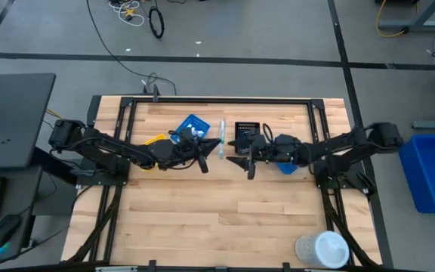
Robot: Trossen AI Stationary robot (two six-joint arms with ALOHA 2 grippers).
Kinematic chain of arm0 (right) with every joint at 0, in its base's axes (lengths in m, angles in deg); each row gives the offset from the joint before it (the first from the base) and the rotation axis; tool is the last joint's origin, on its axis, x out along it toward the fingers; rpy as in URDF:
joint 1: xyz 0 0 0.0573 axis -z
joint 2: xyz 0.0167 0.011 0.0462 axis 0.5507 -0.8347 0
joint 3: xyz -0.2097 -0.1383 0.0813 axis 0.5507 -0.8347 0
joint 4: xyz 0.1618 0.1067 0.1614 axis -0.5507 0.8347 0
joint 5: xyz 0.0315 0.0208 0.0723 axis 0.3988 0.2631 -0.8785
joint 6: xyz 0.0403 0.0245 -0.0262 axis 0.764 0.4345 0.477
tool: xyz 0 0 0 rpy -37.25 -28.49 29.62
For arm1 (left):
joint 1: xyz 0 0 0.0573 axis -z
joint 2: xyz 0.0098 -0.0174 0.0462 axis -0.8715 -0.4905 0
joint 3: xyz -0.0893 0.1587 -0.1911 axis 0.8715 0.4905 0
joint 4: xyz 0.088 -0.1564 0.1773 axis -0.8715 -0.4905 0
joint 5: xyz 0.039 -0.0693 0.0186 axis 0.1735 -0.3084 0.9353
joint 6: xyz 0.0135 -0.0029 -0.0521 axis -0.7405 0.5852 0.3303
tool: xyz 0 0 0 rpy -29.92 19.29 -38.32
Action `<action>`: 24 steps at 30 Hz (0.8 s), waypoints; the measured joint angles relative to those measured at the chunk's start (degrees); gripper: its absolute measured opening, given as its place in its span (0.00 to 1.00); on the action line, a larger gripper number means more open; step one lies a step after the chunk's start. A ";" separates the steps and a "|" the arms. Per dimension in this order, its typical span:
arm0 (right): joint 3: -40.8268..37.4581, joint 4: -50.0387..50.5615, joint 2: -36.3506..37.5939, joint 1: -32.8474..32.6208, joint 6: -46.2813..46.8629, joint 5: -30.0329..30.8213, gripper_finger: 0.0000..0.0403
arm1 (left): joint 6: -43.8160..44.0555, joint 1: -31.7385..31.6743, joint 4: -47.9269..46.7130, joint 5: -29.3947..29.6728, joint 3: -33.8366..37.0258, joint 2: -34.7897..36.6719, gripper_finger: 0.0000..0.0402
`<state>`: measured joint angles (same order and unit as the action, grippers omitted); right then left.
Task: Pick & Place Travel size toiletries
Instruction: Put the green toothbrush into the right blue bin
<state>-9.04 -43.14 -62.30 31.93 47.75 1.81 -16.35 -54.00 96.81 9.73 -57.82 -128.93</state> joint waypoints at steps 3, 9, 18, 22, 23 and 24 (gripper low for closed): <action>2.58 -0.13 -2.68 1.44 2.56 -1.13 0.71 | -2.78 0.00 0.81 -2.62 0.00 0.00 0.02; 6.67 -0.08 -6.25 3.34 2.75 -8.16 0.61 | -3.98 0.00 0.61 -4.05 0.00 0.00 0.02; 7.83 2.90 -6.88 3.41 2.42 -7.31 0.31 | -8.37 0.17 0.17 -4.05 0.00 0.00 0.01; 7.81 4.83 -6.88 3.40 2.30 -5.32 0.15 | -9.10 0.17 -1.75 -3.41 -0.02 0.00 0.04; 7.81 4.88 -6.88 3.40 1.77 -5.22 0.11 | -9.00 0.17 -2.06 -3.24 -0.02 0.00 0.04; 7.81 4.86 -6.88 3.40 0.87 -5.22 0.09 | -8.64 0.17 -2.34 -3.18 -0.02 0.00 0.05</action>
<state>-1.23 -38.28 -69.17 35.33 48.62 -3.41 -25.00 -53.82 94.46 6.55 -57.84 -128.93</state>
